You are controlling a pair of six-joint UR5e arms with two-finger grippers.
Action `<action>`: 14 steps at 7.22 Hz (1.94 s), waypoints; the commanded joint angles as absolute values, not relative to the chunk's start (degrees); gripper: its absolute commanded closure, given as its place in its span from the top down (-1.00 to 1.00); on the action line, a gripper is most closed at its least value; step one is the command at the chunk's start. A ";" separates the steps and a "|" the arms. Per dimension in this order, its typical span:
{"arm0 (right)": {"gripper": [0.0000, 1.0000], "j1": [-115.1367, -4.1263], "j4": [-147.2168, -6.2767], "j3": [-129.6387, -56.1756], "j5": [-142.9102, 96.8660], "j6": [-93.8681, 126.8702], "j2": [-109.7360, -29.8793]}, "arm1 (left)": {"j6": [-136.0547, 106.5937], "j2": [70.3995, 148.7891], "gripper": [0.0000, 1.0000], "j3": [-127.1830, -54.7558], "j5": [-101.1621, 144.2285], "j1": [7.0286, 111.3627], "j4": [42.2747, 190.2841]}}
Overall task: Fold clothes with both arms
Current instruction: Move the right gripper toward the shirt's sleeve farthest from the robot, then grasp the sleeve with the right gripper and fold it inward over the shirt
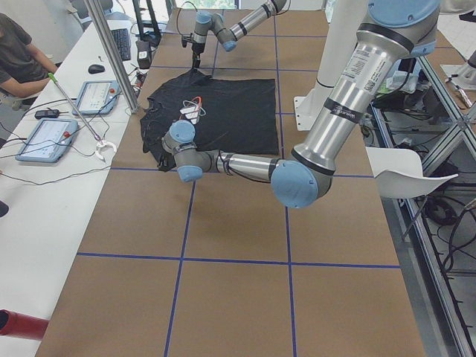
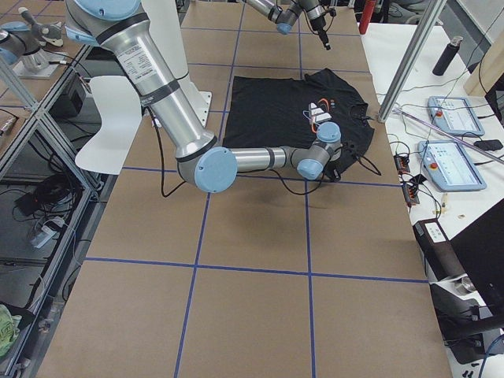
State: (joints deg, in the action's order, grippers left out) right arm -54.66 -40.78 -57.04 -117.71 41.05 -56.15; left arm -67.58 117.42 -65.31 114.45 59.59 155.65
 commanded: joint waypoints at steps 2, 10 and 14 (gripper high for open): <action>-1.00 -55.63 -40.69 -57.04 -119.52 41.13 -56.16 | -67.67 117.42 0.99 -65.48 114.61 59.59 155.65; -1.00 -57.14 -49.47 -56.95 -126.39 45.23 -42.83 | -67.59 117.51 0.99 -65.39 114.79 59.59 155.57; -1.00 -51.25 -49.57 -51.01 -119.21 48.34 -35.09 | -67.59 117.60 0.98 -65.30 114.79 59.59 155.57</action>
State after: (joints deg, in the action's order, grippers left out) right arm -52.91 -49.53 -54.29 -122.61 47.83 -37.96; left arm -67.59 117.57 -65.28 114.78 59.59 155.57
